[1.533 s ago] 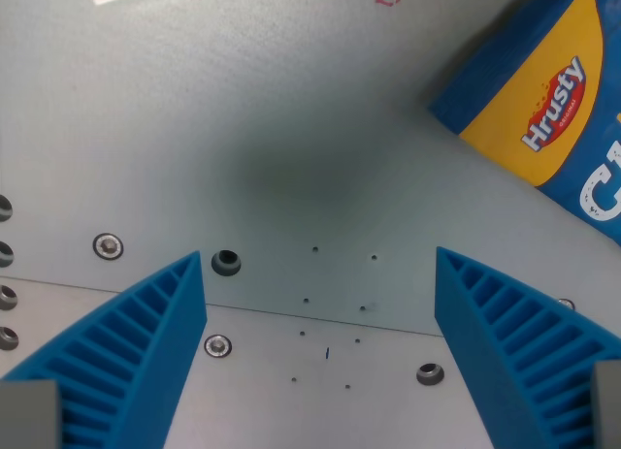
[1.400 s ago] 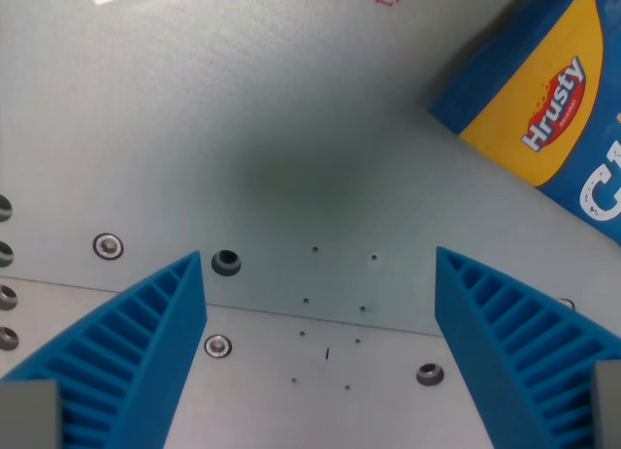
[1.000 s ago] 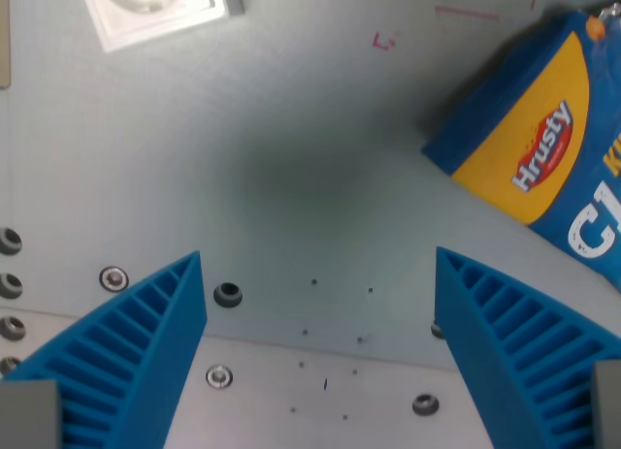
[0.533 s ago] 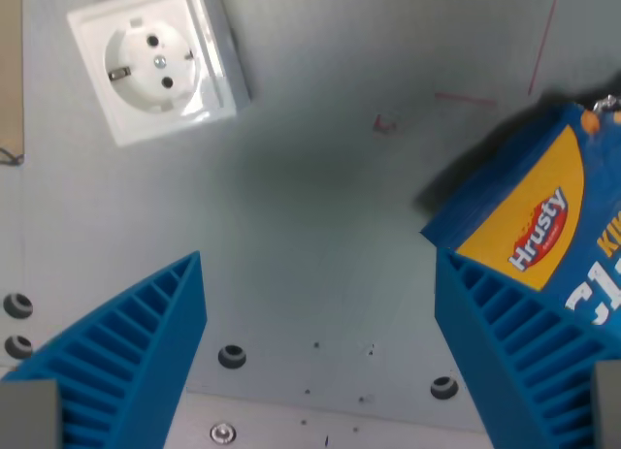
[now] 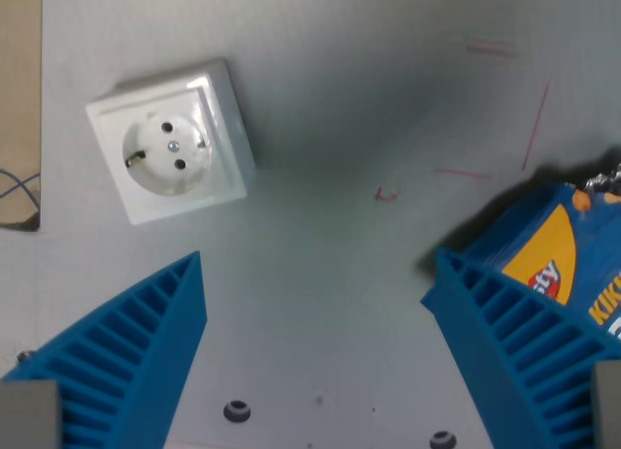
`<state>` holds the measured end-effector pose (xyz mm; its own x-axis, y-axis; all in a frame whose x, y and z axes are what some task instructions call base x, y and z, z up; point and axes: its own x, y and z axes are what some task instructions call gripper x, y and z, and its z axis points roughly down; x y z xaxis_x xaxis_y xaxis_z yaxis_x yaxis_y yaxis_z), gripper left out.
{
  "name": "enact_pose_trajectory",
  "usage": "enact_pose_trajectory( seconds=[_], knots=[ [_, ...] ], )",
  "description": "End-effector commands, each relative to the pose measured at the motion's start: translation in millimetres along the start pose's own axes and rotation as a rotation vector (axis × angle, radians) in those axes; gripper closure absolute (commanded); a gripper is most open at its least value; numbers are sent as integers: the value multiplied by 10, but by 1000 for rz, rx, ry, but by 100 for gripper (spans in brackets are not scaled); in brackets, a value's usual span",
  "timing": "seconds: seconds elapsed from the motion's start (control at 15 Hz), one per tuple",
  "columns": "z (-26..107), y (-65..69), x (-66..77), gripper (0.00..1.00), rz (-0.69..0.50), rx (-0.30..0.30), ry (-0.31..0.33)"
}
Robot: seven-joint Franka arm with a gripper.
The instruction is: Move in gripper positive x
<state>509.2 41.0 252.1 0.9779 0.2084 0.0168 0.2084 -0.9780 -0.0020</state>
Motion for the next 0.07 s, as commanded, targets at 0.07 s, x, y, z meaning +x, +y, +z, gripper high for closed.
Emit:
enact_pose_trajectory(
  seconds=[0.07],
  knots=[
    [-5,-18,184,0,11,-5,-26]
  ],
)
